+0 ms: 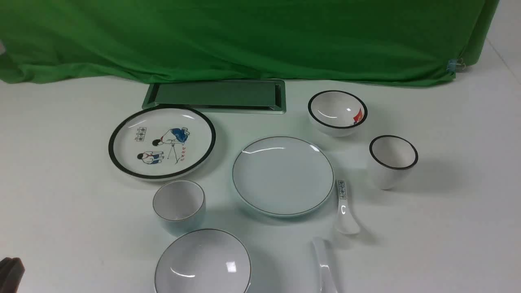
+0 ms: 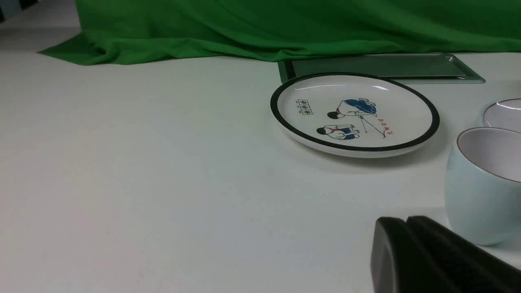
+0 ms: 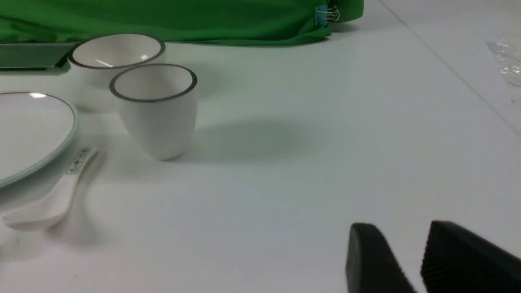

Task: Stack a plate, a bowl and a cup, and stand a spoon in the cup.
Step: Use the left arm to grab a blue rice bowl

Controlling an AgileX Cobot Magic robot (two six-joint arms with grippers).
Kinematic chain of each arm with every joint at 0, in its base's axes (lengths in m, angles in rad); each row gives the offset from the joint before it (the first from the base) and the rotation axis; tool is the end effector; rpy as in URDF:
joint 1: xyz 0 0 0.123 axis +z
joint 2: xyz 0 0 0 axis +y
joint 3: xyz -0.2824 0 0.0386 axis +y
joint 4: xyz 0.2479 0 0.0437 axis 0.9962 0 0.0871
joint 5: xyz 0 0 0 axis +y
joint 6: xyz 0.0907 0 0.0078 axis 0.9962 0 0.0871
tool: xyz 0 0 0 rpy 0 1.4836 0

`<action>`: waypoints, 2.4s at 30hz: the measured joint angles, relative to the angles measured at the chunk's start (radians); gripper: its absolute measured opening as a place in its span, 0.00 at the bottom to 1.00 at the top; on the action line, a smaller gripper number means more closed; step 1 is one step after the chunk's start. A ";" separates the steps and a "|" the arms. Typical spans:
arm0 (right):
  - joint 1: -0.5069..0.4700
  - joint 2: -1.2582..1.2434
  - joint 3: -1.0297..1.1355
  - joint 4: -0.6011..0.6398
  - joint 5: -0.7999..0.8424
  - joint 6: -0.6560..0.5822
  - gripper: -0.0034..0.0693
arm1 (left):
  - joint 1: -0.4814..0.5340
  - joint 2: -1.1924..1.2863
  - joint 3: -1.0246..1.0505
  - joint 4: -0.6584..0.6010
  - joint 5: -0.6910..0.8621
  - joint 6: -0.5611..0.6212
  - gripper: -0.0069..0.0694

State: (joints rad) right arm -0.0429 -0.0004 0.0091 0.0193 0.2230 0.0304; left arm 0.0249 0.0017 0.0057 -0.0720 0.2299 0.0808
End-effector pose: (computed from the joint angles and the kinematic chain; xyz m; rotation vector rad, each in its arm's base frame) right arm 0.0559 -0.0020 0.1898 0.0758 1.7136 0.0084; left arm 0.0559 -0.0001 0.1903 -0.0001 1.7203 0.0122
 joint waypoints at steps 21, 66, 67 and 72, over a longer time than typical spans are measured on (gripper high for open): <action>0.000 0.000 0.000 0.000 0.000 0.000 0.38 | 0.000 0.000 0.000 0.000 0.000 0.000 0.05; 0.000 0.000 0.000 0.005 -0.003 1.061 0.38 | 0.000 0.000 0.000 -0.630 -0.204 -0.463 0.05; 0.000 0.000 0.000 0.005 -0.003 1.105 0.38 | 0.000 0.000 0.000 -0.636 -0.210 -0.473 0.05; 0.000 0.000 0.000 0.003 -0.003 1.129 0.38 | 0.000 0.000 0.000 -0.677 -0.250 -0.579 0.05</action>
State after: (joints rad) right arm -0.0429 -0.0004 0.0091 0.0222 0.2198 1.1595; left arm 0.0249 0.0017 0.0060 -0.7492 -0.0204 -0.4978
